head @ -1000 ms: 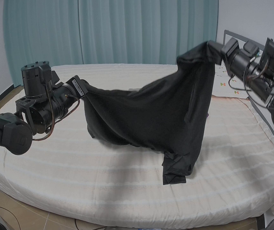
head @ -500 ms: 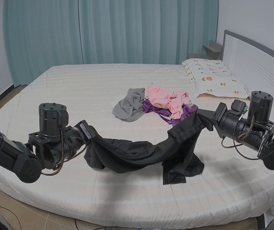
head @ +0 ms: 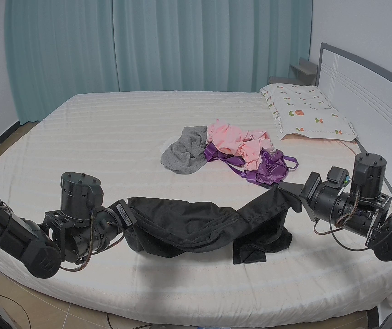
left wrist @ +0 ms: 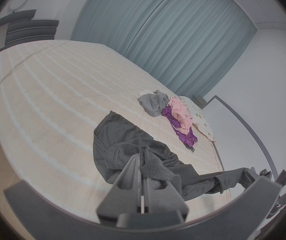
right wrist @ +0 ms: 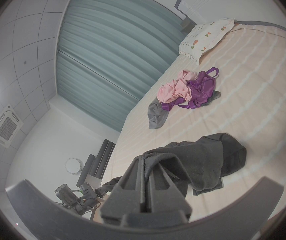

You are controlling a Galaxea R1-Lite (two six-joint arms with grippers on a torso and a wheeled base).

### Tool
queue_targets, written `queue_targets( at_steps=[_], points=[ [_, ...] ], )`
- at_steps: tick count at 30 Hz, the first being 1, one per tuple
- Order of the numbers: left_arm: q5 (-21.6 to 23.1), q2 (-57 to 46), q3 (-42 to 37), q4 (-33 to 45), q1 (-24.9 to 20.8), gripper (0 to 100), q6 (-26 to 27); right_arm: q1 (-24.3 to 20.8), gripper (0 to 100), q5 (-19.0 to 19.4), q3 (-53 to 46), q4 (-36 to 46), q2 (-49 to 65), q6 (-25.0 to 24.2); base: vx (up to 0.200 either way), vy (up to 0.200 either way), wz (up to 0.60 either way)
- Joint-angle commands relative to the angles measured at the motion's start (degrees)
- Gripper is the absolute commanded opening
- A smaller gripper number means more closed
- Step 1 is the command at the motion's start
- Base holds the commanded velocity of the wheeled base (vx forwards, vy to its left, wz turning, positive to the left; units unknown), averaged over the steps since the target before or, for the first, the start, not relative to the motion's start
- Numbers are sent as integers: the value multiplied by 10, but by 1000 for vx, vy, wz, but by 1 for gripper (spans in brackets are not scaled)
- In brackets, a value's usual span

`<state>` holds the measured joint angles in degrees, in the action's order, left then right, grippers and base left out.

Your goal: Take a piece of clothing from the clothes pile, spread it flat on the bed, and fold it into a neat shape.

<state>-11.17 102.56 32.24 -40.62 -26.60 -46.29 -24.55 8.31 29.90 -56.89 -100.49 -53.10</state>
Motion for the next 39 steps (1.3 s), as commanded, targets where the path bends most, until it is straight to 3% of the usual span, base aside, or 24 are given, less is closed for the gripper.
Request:
queue_targets(
  at_steps=[1, 13, 26, 31, 39],
  points=[
    [0, 0, -10, -5, -1, 0, -3, -1, 0, -1, -15, -1, 4, 1, 0, 0, 0],
    [3, -5, -24, -23, -5, 0, -16, -3, 0, -6, -26, -1, 27, 1, -200, 0, 0],
    [0, -5, -22, -56, -5, 0, -16, -5, 0, -6, -27, 0, 28, 1, 0, 0, 0],
    [1, -1, -13, -58, -5, 0, -46, -12, 0, -6, -27, 0, 27, 0, 0, 0, 0],
    [2, -6, -14, -57, -5, 0, -49, -12, 0, -7, -28, -1, 32, 1, 0, 200, 0]
  ],
)
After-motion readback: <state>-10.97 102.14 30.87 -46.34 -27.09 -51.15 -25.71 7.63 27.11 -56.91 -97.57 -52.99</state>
